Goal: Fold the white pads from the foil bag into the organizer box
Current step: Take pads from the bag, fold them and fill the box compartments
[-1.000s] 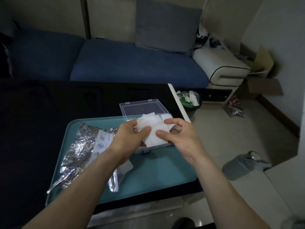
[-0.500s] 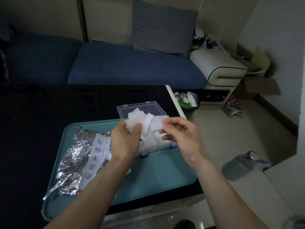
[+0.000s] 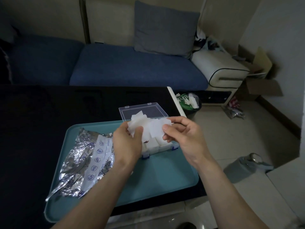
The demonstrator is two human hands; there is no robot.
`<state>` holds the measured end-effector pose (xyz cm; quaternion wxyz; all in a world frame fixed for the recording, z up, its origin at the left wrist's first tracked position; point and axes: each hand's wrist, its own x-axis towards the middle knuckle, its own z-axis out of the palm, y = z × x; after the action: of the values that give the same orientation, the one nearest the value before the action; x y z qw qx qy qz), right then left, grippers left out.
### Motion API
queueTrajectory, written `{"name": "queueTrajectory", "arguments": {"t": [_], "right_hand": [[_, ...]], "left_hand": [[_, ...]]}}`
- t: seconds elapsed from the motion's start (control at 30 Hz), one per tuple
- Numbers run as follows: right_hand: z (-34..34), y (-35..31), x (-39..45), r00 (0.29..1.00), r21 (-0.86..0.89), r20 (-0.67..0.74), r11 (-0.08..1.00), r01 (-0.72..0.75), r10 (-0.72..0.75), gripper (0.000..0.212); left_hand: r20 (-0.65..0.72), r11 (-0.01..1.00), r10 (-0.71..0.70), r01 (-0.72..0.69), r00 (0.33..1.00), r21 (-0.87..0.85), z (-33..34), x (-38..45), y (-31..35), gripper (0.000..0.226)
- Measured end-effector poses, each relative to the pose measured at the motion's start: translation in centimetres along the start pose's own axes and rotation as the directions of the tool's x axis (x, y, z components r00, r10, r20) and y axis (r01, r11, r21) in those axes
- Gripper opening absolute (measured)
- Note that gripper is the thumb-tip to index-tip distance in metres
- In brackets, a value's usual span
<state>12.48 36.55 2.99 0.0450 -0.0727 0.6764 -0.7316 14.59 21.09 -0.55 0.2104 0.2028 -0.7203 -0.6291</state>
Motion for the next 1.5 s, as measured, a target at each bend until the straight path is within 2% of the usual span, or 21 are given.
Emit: {"name": "queueTrajectory", "arguments": {"t": [0.13,0.23,0.33,0.47,0.57,0.67,0.73,0.8,0.87,1.0,1.23,1.4,1.5], "right_hand": [[0.0,0.1,0.1,1.000,-0.030,-0.017,1.000,-0.001,0.000,0.017],[0.3,1.0,0.2,0.994,-0.165,-0.098,0.984,-0.060,0.044,0.024],[0.3,1.9,0.6,0.983,-0.271,-0.174,0.958,-0.098,0.051,0.024],[-0.3,1.9,0.9,0.976,-0.298,-0.215,0.951,-0.080,0.015,0.013],[-0.8,1.1,0.9,0.969,-0.200,-0.247,0.977,-0.068,0.017,0.008],[-1.3,0.2,1.0,0.962,0.014,-0.262,0.997,-0.071,0.072,0.009],[-1.4,-0.2,0.9,0.974,0.151,-0.192,0.984,-0.095,0.123,0.011],[-1.0,-0.4,0.5,0.981,0.190,-0.088,0.970,-0.153,0.172,0.013],[-0.4,-0.2,0.2,0.977,0.139,-0.035,0.969,-0.205,0.212,0.016],[0.3,0.7,0.3,0.965,0.070,-0.114,0.971,-0.230,0.237,0.016],[0.6,2.3,0.8,0.984,-0.233,-0.175,0.969,-0.080,0.040,0.023],[0.6,2.7,1.0,0.990,-0.251,-0.109,0.962,-0.110,0.085,0.031],[0.8,2.7,0.8,0.994,-0.323,-0.110,0.945,-0.053,0.018,0.030]], "left_hand": [[0.005,0.998,0.049,-0.049,0.999,0.047,-0.1,-0.1,0.1,0.008],[0.053,0.999,0.040,-0.041,0.998,0.018,0.1,-0.3,0.4,0.009],[0.106,0.998,-0.010,0.016,0.994,-0.059,0.5,-0.6,0.7,0.009],[0.128,0.959,-0.141,0.167,0.982,-0.227,0.6,-0.7,0.8,0.004],[0.133,0.937,-0.197,0.227,0.971,-0.265,0.6,-0.4,0.8,0.007],[0.128,0.945,-0.194,0.220,0.973,-0.242,0.4,-0.4,0.6,0.007],[0.144,0.948,-0.188,0.218,0.972,-0.233,0.4,-0.6,0.6,0.007],[0.169,0.953,-0.174,0.209,0.970,-0.218,0.4,-0.8,0.7,0.008],[0.205,0.964,-0.158,0.196,0.966,-0.179,0.5,-1.0,0.8,0.009],[0.290,0.976,-0.126,0.171,0.949,-0.137,0.3,-1.1,1.4,0.016],[0.500,0.977,-0.109,0.184,0.859,-0.105,-0.2,-1.4,1.9,0.033],[0.485,0.998,-0.065,0.059,0.872,0.028,-0.6,-1.0,1.6,0.038],[0.473,0.994,-0.053,-0.002,0.880,0.113,-0.7,-0.6,1.3,0.039]]}}
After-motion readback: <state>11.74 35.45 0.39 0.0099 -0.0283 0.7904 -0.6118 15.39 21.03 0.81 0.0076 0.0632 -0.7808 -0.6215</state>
